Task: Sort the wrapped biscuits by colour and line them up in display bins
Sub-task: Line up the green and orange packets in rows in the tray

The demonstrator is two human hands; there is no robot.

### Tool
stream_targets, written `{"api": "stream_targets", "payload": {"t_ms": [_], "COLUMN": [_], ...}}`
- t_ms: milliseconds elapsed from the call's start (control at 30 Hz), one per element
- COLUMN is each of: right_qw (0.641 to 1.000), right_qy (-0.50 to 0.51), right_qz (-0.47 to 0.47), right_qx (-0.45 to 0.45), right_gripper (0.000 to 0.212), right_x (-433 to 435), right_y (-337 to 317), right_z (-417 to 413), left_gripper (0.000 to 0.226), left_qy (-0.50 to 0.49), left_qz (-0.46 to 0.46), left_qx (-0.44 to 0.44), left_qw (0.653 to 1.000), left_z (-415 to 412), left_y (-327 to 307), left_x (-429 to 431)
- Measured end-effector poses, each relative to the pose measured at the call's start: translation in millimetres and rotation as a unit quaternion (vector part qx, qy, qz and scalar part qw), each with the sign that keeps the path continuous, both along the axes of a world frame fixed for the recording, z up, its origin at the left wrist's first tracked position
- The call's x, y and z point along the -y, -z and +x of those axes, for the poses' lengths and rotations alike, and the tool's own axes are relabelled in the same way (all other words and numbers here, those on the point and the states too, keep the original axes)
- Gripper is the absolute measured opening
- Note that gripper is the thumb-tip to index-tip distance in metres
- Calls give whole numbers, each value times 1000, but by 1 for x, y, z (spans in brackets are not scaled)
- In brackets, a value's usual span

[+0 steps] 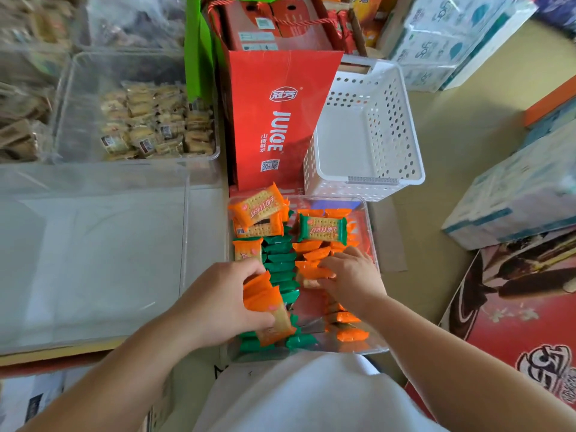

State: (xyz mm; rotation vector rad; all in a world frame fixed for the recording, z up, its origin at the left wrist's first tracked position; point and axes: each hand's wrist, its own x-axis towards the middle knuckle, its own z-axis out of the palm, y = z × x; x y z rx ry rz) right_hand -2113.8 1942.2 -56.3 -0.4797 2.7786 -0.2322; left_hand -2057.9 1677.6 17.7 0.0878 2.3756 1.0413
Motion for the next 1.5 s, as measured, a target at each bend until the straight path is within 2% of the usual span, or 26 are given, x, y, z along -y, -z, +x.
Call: {"api": "stream_targets", "payload": {"t_ms": [100,267,367,500,567,633,700,767,833,900,967,1067,1200,1367,1500], "right_qw": [996,991,993,990,987,988,986,986,987,986,984,984,989,973,966], "right_qy": [-57,-121,-117,-138,-158,-145,-106,-99,-121,-140,-144,-138,-138,-152,-136], "right_qz": [66,65,23,-2,1,-17,-24,11,40,59,79,78,21,-127,-217], "right_qx": [18,0,-11,33,10,-54,-123,-133,-94,-66,-70,-79,-49,-118,-40], "right_gripper": [30,34,37,18,14,8,17,41,55,57,59,56,45,27,25], "right_x": [-2,-10,-19,-28,-32,-39,-43,-43,-39,-34,-30,-26,-27,-36,-37], "right_y": [7,17,22,25,26,27,25,18,14,16,19,23,17,-2,-28], "right_z": [-11,-20,-26,-31,-28,-27,-33,-45,-57,-67,-74,-78,-76,-57,-24], "left_gripper": [45,39,36,46,50,54,62,69,62,46,33,18,24,46,45], "left_qy": [-47,-15,21,103,139,142,132,105,61,10,-30,-4,74,138,192], "left_qz": [18,-13,-71,-191,-251,-289,-307,-310,-285,-230,-189,-194,-242,-352,-384], "left_qx": [-43,-78,-97,-129,-168,-181,-201,-211,-230,-242,-218,-177,-148,-86,-95], "left_qw": [998,997,992,968,943,929,921,921,928,943,957,965,956,922,898], "left_z": [-1,-1,-6,-15,-17,-17,-16,-18,-18,-14,0,30,60,51,28], "left_y": [4,42,70,100,111,120,127,123,112,98,88,83,83,83,81], "left_x": [-26,-90,-116,-131,-136,-141,-144,-142,-137,-122,-101,-72,-53,-39,-39]}}
